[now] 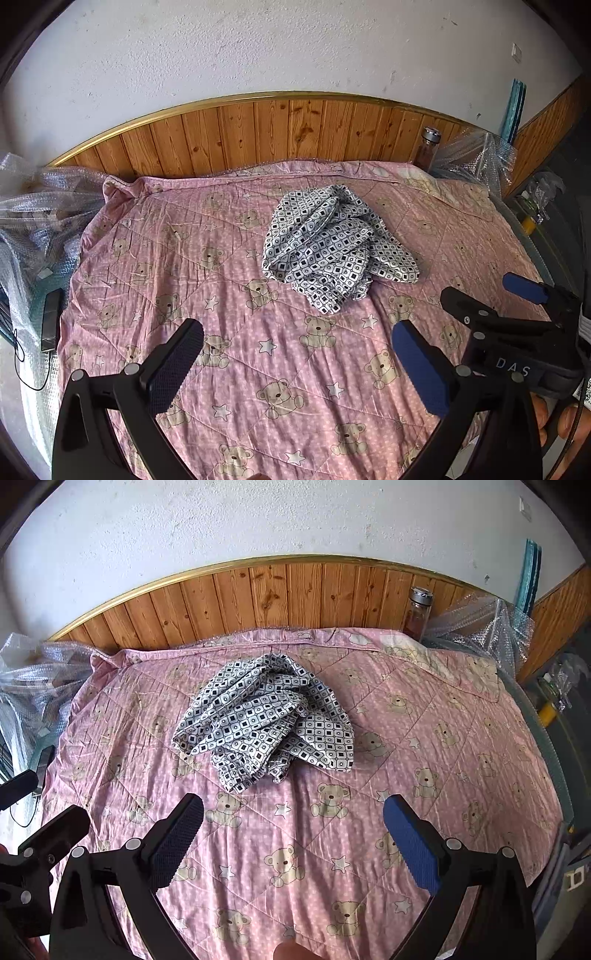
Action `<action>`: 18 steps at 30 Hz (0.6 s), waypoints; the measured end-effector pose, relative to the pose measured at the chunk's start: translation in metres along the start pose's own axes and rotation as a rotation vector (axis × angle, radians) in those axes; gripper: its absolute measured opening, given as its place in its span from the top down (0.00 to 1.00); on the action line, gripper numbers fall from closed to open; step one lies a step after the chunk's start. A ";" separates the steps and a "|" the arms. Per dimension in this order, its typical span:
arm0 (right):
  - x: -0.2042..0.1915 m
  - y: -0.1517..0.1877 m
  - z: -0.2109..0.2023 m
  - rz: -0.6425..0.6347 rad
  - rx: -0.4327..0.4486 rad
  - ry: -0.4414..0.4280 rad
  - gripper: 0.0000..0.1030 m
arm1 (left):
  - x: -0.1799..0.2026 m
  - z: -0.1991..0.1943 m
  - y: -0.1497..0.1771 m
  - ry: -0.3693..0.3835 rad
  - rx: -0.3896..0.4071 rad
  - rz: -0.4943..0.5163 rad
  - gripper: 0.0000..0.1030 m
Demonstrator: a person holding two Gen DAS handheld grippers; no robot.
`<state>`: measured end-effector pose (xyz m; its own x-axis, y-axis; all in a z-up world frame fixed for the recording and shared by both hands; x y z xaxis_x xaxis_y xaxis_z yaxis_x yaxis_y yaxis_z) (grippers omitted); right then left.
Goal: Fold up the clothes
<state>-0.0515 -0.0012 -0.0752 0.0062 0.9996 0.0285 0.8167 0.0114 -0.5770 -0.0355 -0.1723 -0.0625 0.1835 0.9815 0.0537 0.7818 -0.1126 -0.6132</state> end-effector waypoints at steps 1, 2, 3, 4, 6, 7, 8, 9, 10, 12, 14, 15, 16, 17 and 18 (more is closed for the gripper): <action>-0.002 0.001 0.000 -0.002 -0.005 -0.004 0.04 | 0.000 -0.001 -0.001 -0.006 0.005 0.000 0.01; -0.005 0.002 0.001 -0.005 -0.020 -0.009 0.04 | 0.000 -0.001 -0.002 -0.012 0.011 0.000 0.01; -0.008 0.003 0.001 -0.008 -0.035 -0.014 0.04 | 0.001 -0.004 -0.005 -0.017 0.027 0.002 0.01; -0.009 0.004 -0.001 -0.002 -0.026 -0.031 0.04 | -0.002 -0.010 -0.003 -0.018 0.064 0.000 0.01; -0.013 0.003 -0.004 -0.006 -0.023 -0.038 0.04 | -0.006 -0.019 -0.003 -0.017 0.089 -0.013 0.01; -0.015 0.004 -0.006 -0.008 -0.018 -0.038 0.04 | -0.007 -0.022 -0.003 -0.046 0.086 0.007 0.01; -0.016 0.004 -0.008 -0.010 -0.013 -0.037 0.04 | -0.007 -0.025 -0.005 -0.066 0.081 0.018 0.01; -0.017 0.005 -0.009 -0.012 -0.007 -0.037 0.04 | -0.010 -0.027 -0.007 -0.076 0.082 0.024 0.01; -0.019 0.006 -0.011 -0.015 -0.002 -0.033 0.04 | -0.012 -0.031 -0.006 -0.077 0.096 0.024 0.01; -0.022 0.009 -0.014 -0.023 0.009 -0.027 0.04 | -0.015 -0.031 -0.013 -0.067 0.082 0.007 0.01; -0.024 0.010 -0.017 -0.034 0.018 -0.020 0.04 | -0.018 -0.036 -0.014 -0.065 0.093 -0.006 0.01; -0.025 0.011 -0.019 -0.039 0.023 -0.016 0.04 | -0.019 -0.038 -0.015 -0.066 0.095 -0.010 0.01; -0.026 0.011 -0.020 -0.044 0.024 -0.014 0.04 | -0.020 -0.038 -0.014 -0.065 0.093 -0.016 0.01; -0.028 0.011 -0.020 -0.048 0.024 -0.011 0.04 | -0.021 -0.038 -0.014 -0.060 0.090 -0.022 0.01; -0.028 0.010 -0.021 -0.053 0.024 -0.007 0.04 | -0.021 -0.039 -0.014 -0.056 0.091 -0.026 0.01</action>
<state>-0.0314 -0.0299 -0.0650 -0.0409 0.9977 0.0535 0.8016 0.0648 -0.5944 -0.0268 -0.1972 -0.0247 0.1283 0.9914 0.0276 0.7281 -0.0753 -0.6814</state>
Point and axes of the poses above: each gripper's, at about its wrist camera, not at the fingertips, and z roughly the way its jaws point, x to its right, y to its underside, the point moved 9 cm from there along z, roughly the way its jaws point, and after that the axes turned 1 degree about y, right-handed, at the moved point
